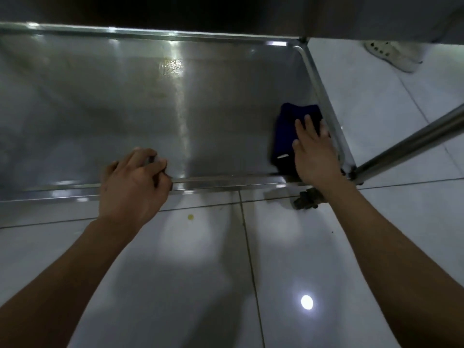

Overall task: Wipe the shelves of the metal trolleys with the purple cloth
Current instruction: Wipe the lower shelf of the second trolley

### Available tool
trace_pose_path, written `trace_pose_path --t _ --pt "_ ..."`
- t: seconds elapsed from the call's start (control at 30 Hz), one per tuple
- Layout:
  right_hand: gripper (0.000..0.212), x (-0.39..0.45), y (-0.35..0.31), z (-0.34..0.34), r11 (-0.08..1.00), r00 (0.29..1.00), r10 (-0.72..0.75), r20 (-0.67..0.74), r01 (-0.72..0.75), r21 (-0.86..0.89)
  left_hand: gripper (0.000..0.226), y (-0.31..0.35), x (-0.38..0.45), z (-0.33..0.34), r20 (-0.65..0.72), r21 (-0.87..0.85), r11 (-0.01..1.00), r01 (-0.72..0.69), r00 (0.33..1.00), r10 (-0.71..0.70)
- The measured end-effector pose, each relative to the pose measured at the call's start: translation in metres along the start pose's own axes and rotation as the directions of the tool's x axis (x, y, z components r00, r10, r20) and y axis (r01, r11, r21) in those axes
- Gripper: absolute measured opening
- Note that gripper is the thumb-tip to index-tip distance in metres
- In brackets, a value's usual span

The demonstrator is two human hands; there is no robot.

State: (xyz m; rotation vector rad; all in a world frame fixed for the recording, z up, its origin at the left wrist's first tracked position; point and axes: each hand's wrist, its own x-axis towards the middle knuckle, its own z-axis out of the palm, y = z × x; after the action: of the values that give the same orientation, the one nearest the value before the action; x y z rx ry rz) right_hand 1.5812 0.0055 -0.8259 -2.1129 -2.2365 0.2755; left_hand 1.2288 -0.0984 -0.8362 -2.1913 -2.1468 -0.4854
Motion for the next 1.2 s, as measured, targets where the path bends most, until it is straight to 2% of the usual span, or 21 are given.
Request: trace_pose_path --t 0.1,0.27,0.37,0.47,0.6,0.73,0.83,0.9,0.97,1.07,1.2 --pt "0.054 0.006 0.023 -0.008 0.994 0.994 0.106 0.005 -0.106 0.027 0.032 0.002 0.004 -0.002 0.036 -0.016 0.999 0.035 0.999 -0.034" --pt "0.055 0.019 0.020 -0.003 0.991 0.995 0.096 0.016 -0.097 0.097 0.033 -0.005 0.036 -0.014 0.105 -0.023 0.995 0.096 0.990 -0.093" --pt "0.055 0.024 0.011 0.001 0.985 0.991 0.131 -0.018 -0.128 0.112 0.049 -0.020 0.053 -0.013 0.170 0.018 0.988 0.154 0.973 -0.155" --pt "0.055 0.034 -0.010 0.006 0.987 0.989 0.137 -0.053 -0.132 0.088 0.054 -0.030 0.047 -0.004 0.188 0.077 0.991 0.105 0.975 -0.118" --pt "0.055 0.058 -0.065 0.015 0.999 0.998 0.041 -0.052 -0.041 0.001 0.057 -0.033 0.043 0.001 0.239 0.113 0.992 0.051 0.968 -0.077" --pt "0.056 0.090 -0.166 0.032 0.994 0.995 -0.091 0.026 0.090 0.056 0.061 -0.035 0.045 -0.006 0.269 0.057 0.996 0.074 0.959 -0.087" --pt "0.056 0.098 -0.252 0.049 0.945 0.945 -0.317 0.077 0.308 0.107 0.064 -0.039 0.044 -0.012 0.287 0.032 0.995 0.093 0.953 -0.098" --pt "0.055 0.097 -0.293 0.055 0.891 0.888 -0.446 0.108 0.430 0.145 0.054 -0.048 0.042 -0.015 0.261 0.005 0.995 0.097 0.961 -0.095" --pt "0.055 0.098 -0.312 0.056 0.850 0.845 -0.518 0.131 0.492 0.189 0.047 -0.059 0.040 -0.020 0.264 -0.022 0.993 0.113 0.959 -0.103" --pt "0.053 0.100 -0.315 0.054 0.817 0.807 -0.570 0.153 0.537 0.209 0.050 -0.067 0.037 -0.026 0.294 -0.015 0.994 0.106 0.951 -0.097" --pt "0.053 0.098 -0.299 0.055 0.818 0.816 -0.568 0.110 0.544 0.186 0.061 -0.065 0.035 -0.030 0.314 0.026 0.997 0.070 0.947 -0.074"
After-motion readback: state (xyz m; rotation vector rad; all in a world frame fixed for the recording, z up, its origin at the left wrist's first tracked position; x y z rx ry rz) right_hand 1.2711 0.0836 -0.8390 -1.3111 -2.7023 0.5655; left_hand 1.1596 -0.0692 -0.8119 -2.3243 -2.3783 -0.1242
